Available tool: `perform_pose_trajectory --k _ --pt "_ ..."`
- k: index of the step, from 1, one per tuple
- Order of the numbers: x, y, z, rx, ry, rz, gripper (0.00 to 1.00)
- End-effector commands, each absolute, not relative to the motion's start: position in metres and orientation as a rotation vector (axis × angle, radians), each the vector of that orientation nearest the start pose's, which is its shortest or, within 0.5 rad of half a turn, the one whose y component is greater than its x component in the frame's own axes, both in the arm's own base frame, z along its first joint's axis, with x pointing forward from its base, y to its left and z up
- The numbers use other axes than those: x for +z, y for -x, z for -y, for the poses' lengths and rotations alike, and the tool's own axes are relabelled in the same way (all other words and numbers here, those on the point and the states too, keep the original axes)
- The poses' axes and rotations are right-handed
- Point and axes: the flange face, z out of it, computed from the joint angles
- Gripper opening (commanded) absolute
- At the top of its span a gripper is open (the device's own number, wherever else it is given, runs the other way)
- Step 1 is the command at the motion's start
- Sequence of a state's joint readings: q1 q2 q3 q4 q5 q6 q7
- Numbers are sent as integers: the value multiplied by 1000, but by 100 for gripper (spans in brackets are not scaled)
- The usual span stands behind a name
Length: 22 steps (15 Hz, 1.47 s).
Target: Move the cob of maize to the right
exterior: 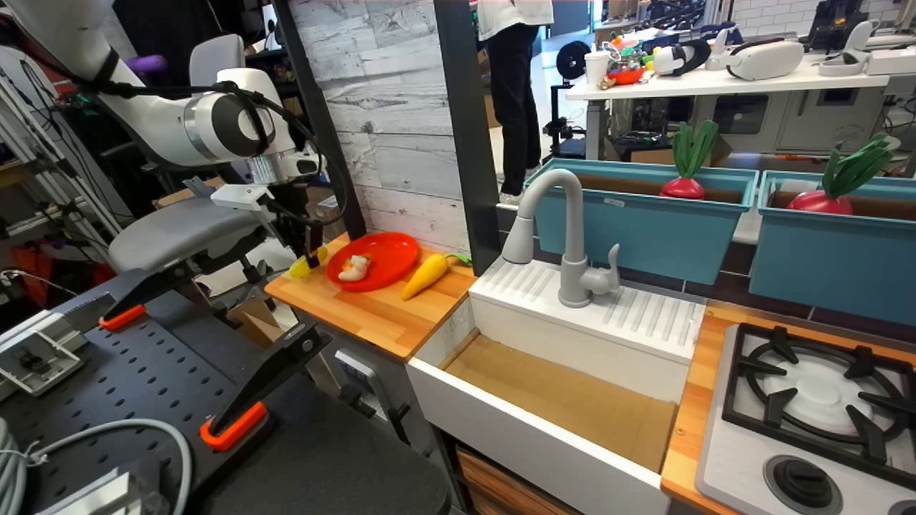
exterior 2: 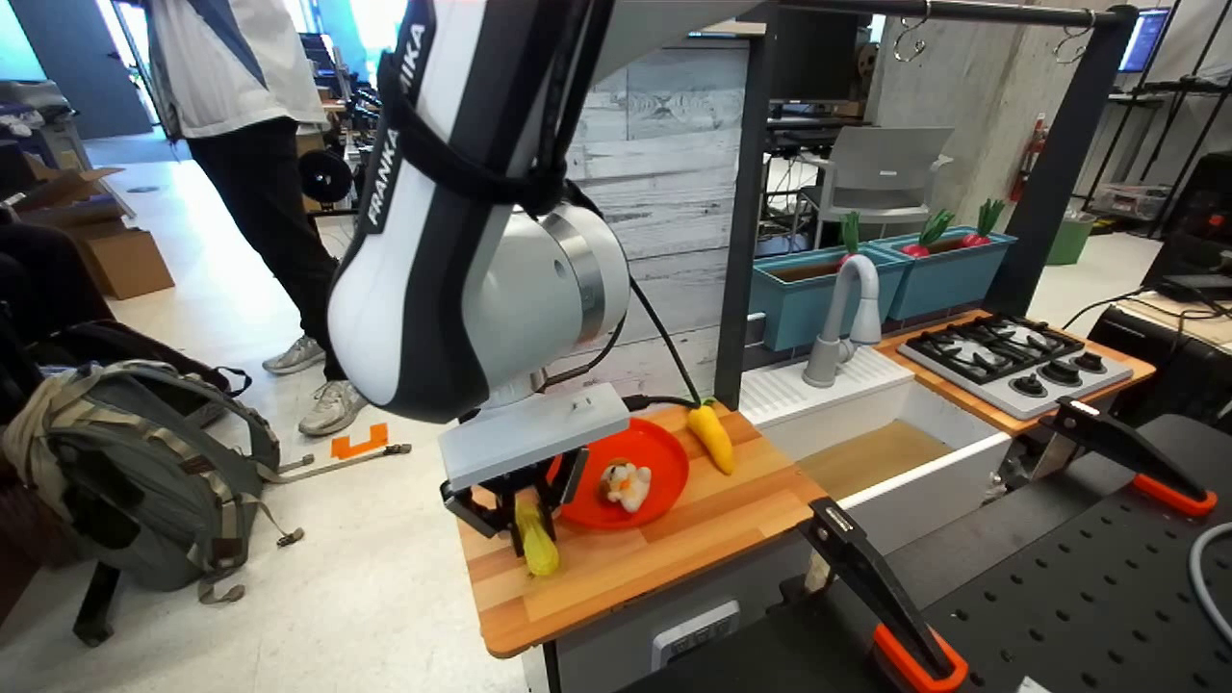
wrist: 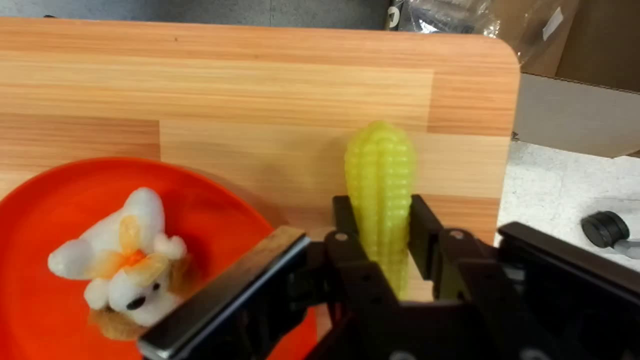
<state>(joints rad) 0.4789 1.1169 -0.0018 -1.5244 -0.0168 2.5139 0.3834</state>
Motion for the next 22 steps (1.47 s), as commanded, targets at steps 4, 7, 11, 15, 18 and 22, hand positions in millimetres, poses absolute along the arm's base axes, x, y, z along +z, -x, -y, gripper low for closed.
perform_pose_trajectory --k 4,7,11,15,18,22 --pt "32 -575 -286 131 3210 238 7" --pt "56 -563 -268 92 3203 187 7" --pt "81 -544 -223 7 3143 -15 7" --pt "94 -523 -153 -72 3063 -262 7" --pt "95 -513 -100 -107 2977 -462 7" --pt "83 -503 -43 -96 2856 -678 7"
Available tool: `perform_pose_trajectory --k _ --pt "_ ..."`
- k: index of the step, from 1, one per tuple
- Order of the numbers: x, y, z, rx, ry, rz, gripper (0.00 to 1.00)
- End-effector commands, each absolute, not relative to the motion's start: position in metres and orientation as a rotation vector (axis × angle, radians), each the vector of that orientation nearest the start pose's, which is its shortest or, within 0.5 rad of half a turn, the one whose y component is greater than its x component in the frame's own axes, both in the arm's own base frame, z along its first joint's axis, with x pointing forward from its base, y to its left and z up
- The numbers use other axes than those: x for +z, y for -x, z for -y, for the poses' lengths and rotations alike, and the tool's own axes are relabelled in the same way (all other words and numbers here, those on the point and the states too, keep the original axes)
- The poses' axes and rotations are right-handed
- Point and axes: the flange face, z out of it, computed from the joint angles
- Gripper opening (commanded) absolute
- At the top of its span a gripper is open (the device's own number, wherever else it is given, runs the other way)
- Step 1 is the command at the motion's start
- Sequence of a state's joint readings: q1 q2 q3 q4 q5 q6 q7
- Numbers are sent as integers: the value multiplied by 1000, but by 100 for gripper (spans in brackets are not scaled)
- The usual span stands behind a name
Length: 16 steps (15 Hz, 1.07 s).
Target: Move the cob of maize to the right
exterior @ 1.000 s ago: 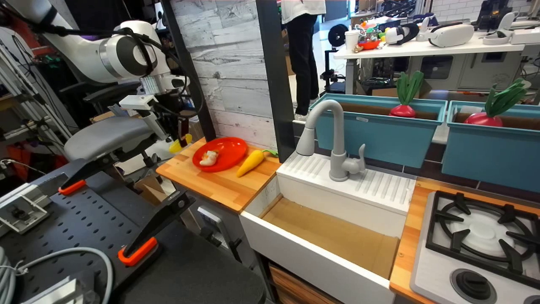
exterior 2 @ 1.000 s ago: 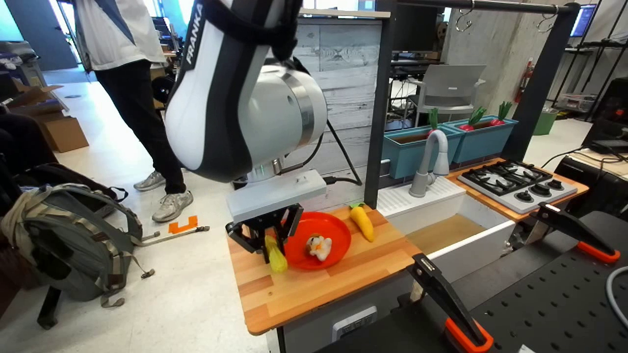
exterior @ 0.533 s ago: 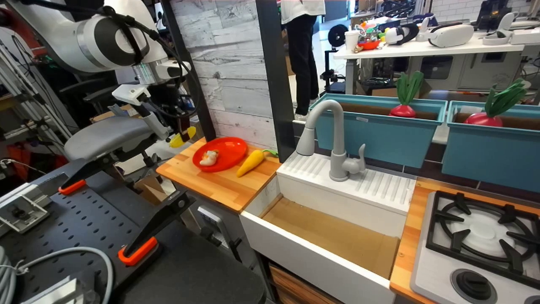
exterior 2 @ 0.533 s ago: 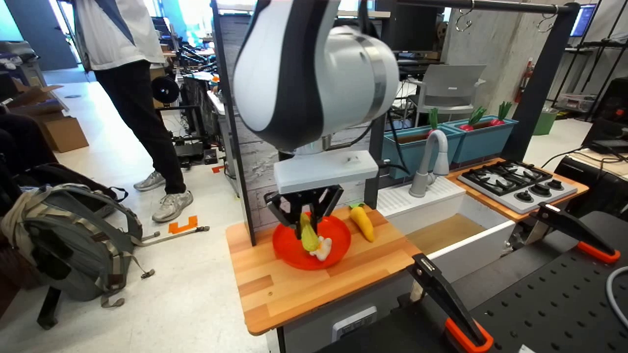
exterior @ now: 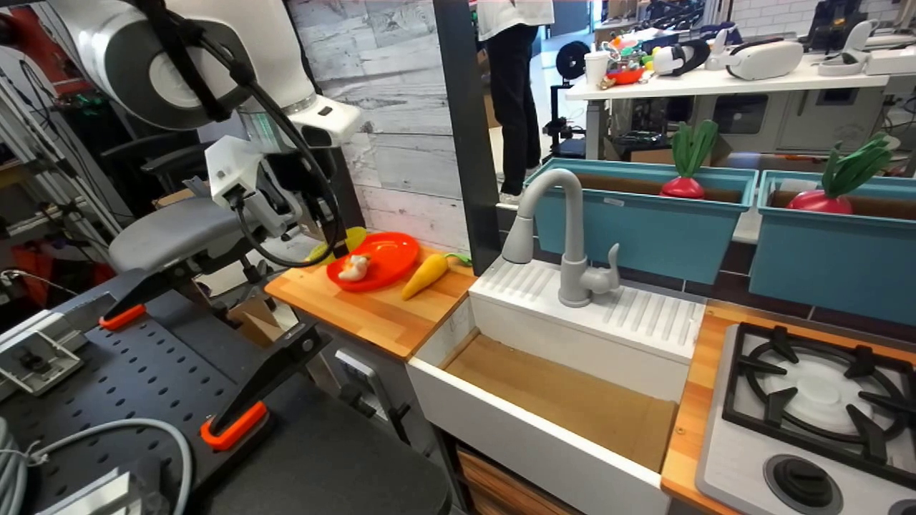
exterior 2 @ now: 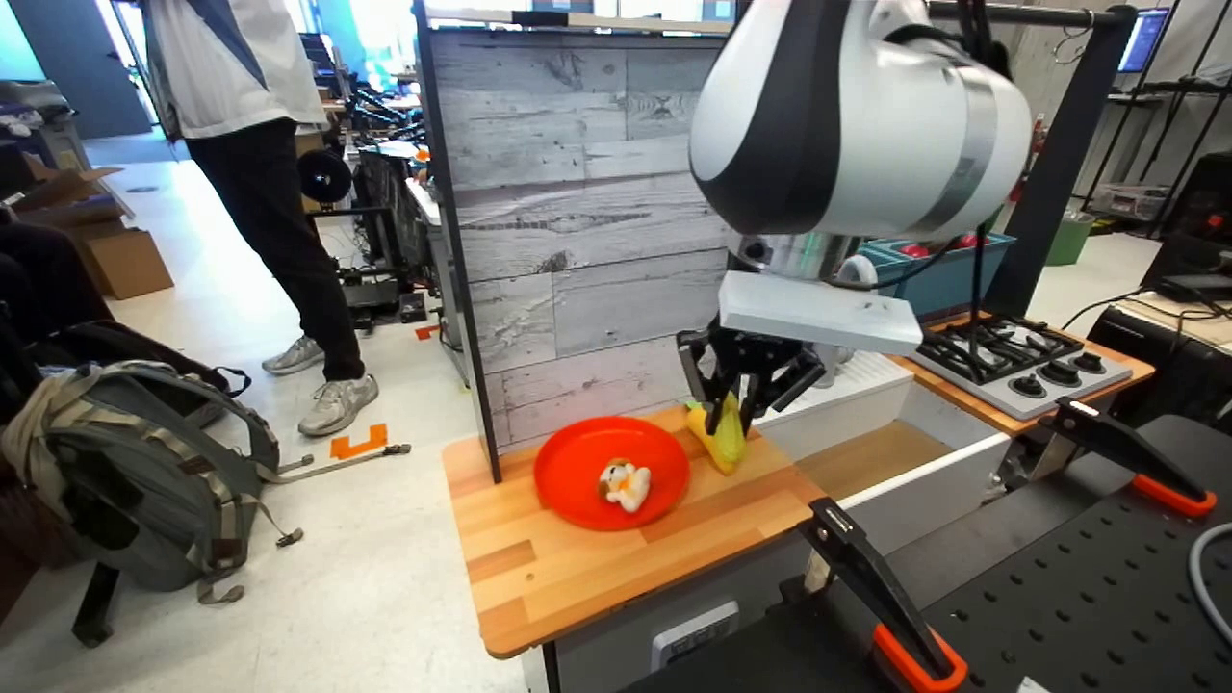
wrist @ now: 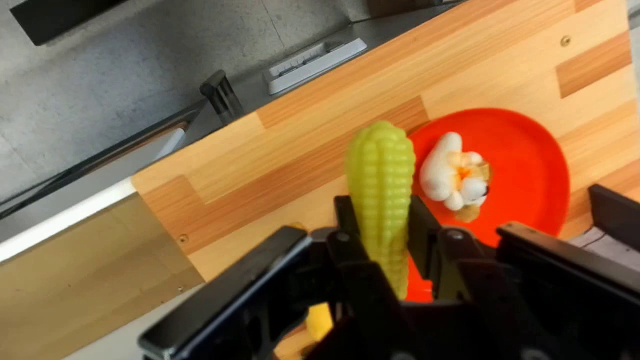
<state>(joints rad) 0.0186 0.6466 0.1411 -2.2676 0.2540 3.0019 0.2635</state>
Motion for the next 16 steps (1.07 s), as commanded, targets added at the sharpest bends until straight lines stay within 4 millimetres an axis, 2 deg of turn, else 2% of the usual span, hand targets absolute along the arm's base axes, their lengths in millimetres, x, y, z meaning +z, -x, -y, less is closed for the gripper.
perform_pose_trajectory --k 1,4,7,11,16 --pt "80 -502 -34 -78 2832 -718 7" --pt "70 -505 -11 -40 2784 -791 7" --pt "55 -506 2 1 2772 -860 7" --pt "31 -510 6 63 2782 -899 7" --pt "7 -526 4 145 2797 -939 7"
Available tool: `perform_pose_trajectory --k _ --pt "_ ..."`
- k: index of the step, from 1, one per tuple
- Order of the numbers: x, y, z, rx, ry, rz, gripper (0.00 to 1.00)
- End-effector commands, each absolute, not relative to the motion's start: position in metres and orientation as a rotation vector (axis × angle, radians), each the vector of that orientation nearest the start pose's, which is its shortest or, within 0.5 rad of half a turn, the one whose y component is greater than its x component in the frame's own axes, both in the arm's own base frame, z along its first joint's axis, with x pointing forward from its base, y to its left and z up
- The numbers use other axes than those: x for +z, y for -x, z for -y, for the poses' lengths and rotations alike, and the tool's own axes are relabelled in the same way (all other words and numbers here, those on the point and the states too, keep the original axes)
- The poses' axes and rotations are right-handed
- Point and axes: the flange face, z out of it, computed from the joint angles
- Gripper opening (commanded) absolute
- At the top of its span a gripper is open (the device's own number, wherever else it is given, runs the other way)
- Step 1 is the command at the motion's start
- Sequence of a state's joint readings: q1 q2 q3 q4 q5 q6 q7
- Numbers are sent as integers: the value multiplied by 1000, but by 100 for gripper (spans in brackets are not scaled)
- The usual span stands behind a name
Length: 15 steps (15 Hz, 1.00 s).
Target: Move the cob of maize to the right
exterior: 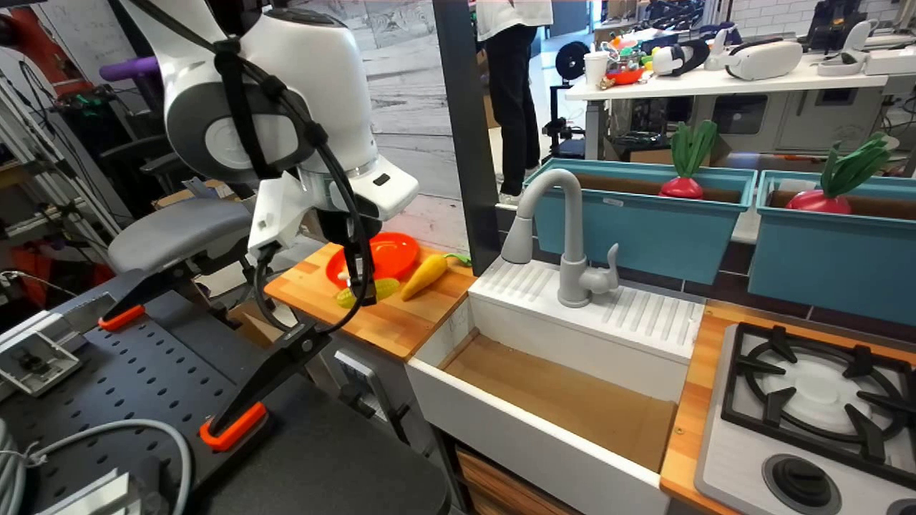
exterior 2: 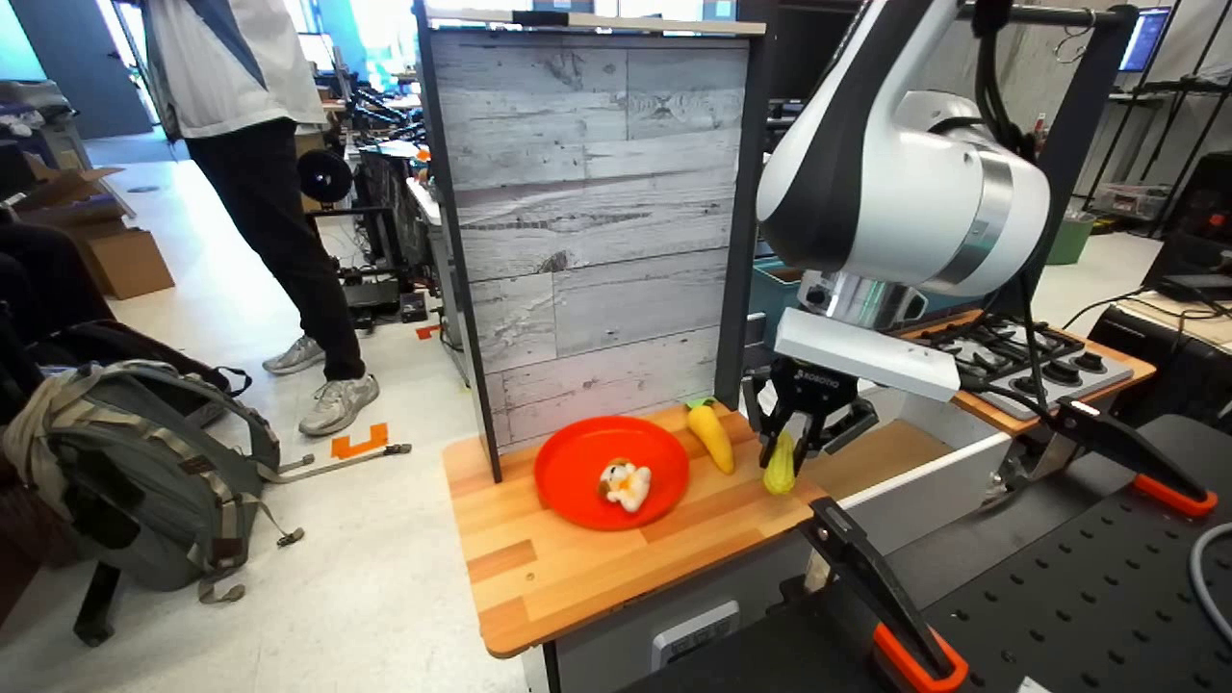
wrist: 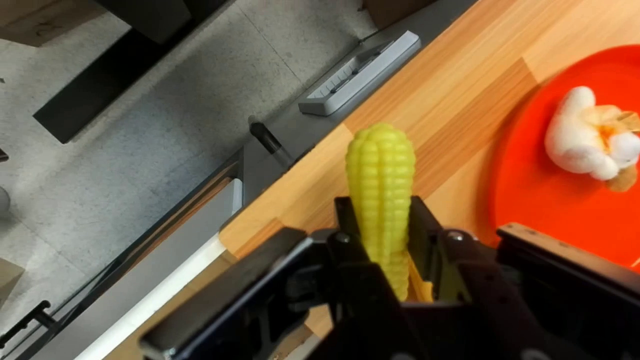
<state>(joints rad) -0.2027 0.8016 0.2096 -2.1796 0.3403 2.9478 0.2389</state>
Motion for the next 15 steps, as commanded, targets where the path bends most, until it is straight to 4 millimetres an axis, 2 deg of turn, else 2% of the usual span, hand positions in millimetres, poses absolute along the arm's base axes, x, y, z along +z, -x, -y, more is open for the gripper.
perform_pose_trajectory --k 1,9,14,15 --pt "4 -529 4 164 2798 -949 7" --pt "-21 -540 12 227 2793 -1035 7" --pt "-23 -546 16 214 2795 -1078 7" --pt "-23 -547 17 212 2793 -1080 50"
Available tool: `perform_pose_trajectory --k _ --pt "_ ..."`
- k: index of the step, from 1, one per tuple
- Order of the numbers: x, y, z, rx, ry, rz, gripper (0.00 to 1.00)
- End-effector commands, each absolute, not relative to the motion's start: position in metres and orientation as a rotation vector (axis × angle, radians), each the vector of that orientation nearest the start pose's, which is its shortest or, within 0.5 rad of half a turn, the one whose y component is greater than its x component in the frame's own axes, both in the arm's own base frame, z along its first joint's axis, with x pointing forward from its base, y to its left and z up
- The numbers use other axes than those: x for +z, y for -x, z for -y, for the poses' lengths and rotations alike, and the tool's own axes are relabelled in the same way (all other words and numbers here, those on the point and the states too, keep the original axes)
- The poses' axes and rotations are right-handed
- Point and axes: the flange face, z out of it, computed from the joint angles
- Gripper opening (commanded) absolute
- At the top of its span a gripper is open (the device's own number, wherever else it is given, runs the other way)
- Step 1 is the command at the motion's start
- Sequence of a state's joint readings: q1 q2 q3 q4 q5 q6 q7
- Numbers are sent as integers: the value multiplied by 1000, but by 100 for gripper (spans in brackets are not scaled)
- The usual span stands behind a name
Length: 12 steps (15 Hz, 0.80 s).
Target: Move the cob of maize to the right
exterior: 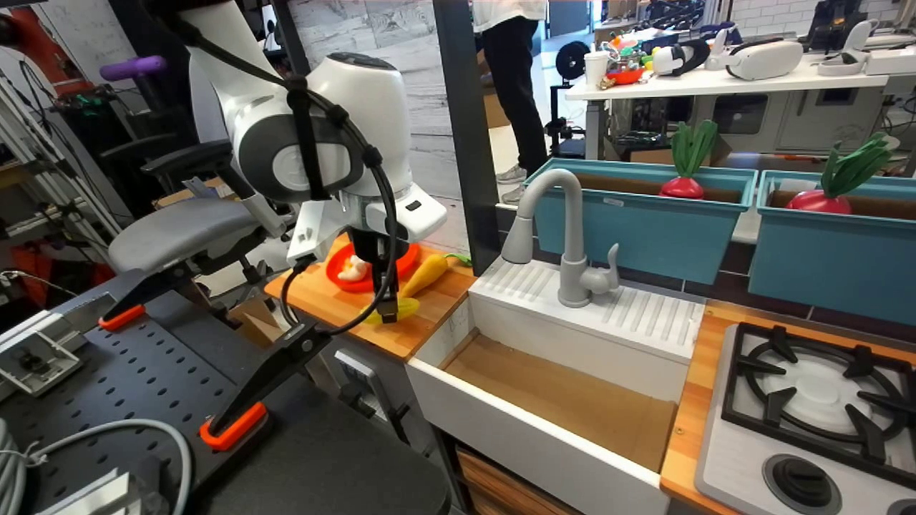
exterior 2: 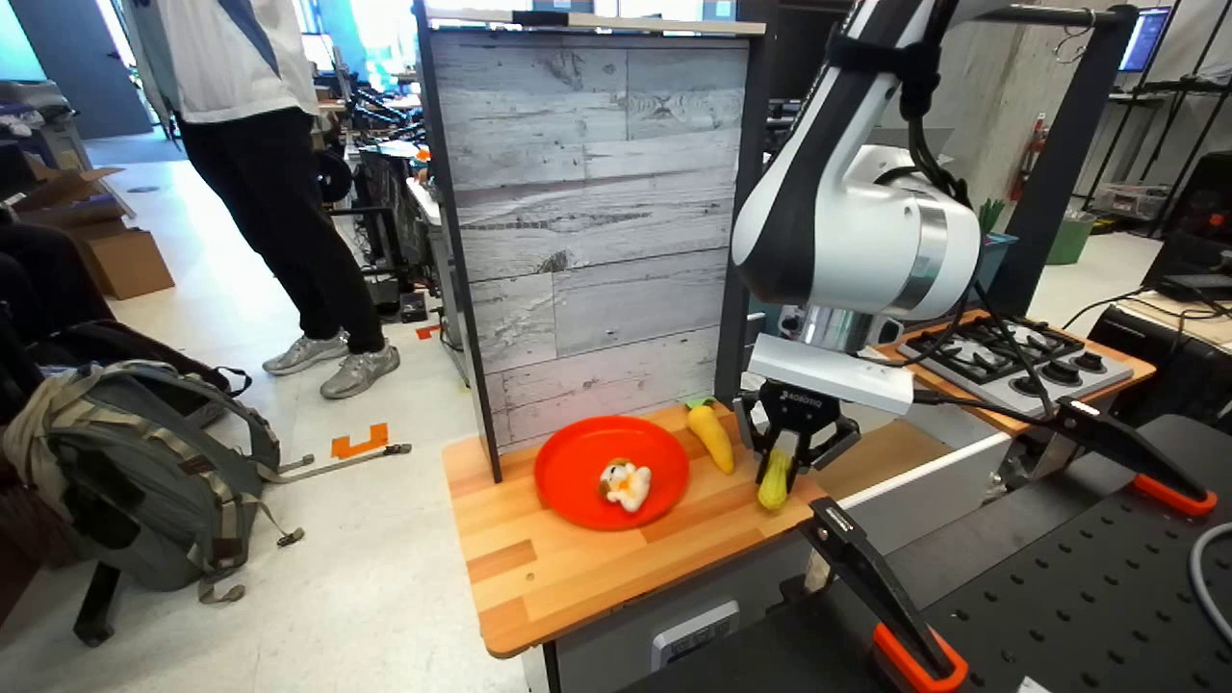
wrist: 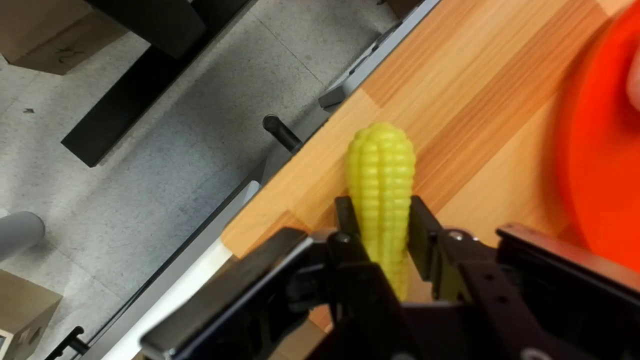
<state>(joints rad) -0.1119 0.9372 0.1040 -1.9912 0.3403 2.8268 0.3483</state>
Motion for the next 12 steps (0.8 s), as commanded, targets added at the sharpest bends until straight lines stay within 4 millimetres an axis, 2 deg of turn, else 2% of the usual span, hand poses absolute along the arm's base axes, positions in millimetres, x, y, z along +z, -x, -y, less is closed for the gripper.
perform_pose_trajectory --k 1,7,10,12 --pt "-22 -549 17 203 2794 -1085 56" --pt "-19 -553 17 181 2798 -1087 98" --pt "-14 -553 15 169 2796 -1075 100" --pt "-3 -552 9 147 2798 -1051 100"
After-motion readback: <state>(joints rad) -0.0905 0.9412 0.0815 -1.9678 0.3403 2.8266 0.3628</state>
